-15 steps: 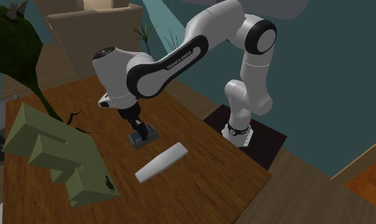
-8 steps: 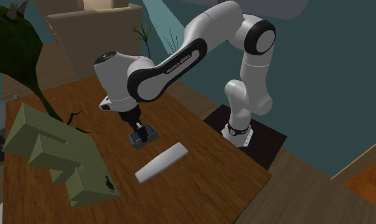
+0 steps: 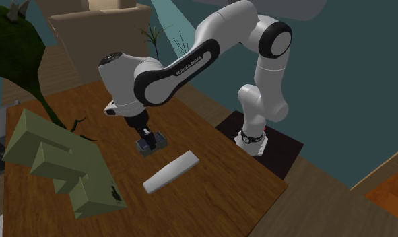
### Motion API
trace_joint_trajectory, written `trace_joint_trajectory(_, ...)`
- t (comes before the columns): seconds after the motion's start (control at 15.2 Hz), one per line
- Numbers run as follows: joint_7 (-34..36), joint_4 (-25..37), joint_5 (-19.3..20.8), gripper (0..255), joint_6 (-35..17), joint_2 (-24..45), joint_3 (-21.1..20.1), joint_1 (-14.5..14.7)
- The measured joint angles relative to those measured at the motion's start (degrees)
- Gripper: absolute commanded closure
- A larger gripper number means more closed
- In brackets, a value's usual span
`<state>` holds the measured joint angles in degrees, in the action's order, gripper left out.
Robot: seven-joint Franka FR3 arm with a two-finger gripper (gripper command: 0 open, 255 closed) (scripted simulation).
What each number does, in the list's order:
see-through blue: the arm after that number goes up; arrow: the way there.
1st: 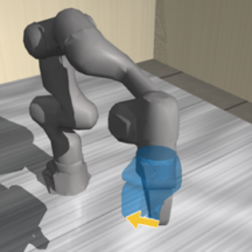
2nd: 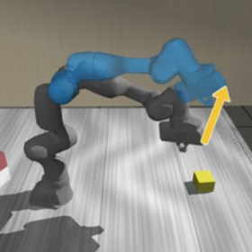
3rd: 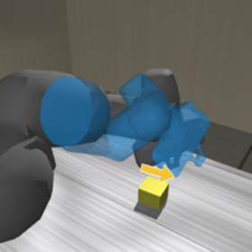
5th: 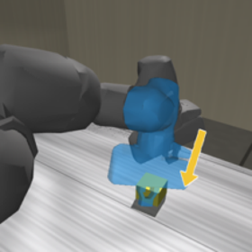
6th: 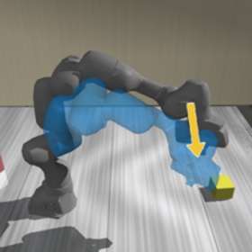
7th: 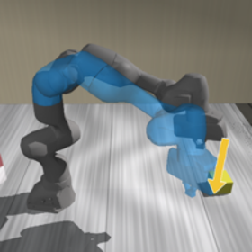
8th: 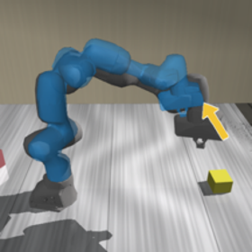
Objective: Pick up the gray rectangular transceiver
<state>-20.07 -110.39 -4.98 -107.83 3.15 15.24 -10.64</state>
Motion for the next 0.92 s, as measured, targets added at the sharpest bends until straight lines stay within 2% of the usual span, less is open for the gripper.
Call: trace_joint_trajectory(0.92, 0.96, 8.31, 0.61, 255, 9.8, -1.58, 0.01, 0.04)
